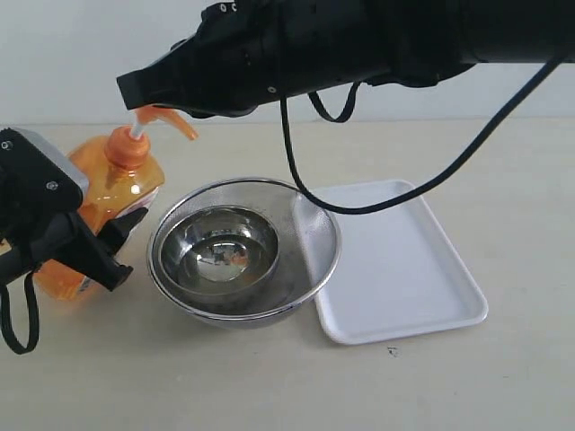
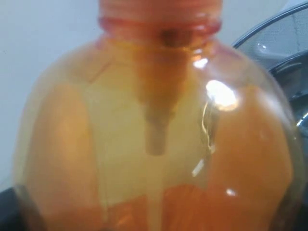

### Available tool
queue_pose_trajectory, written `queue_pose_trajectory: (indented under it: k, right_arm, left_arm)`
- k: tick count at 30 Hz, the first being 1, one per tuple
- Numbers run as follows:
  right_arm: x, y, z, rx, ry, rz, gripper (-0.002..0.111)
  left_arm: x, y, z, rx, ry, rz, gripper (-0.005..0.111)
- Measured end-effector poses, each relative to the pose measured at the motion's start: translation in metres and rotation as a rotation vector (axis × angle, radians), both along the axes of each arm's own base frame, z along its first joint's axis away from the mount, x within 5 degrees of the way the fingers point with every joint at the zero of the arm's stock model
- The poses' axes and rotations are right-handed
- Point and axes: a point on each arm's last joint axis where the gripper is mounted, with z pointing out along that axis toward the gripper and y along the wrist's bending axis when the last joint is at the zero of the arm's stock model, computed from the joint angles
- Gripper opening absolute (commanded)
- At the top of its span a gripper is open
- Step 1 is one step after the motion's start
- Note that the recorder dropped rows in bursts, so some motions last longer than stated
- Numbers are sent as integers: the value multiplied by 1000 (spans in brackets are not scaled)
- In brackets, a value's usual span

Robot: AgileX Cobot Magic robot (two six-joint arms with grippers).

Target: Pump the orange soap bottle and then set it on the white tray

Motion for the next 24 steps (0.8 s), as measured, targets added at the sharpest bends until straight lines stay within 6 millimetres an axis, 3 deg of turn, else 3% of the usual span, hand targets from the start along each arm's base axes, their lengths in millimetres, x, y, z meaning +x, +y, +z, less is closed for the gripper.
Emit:
queue_pose_trajectory:
  k: [18, 24]
  right_arm:
    - [-3, 4, -5, -1, 44, 66, 0]
    - [1, 13, -33, -56, 106, 103, 0]
  left_arm:
    - [0, 1, 0, 4, 1, 5, 5]
    - [0, 1, -1, 1, -1, 7, 5]
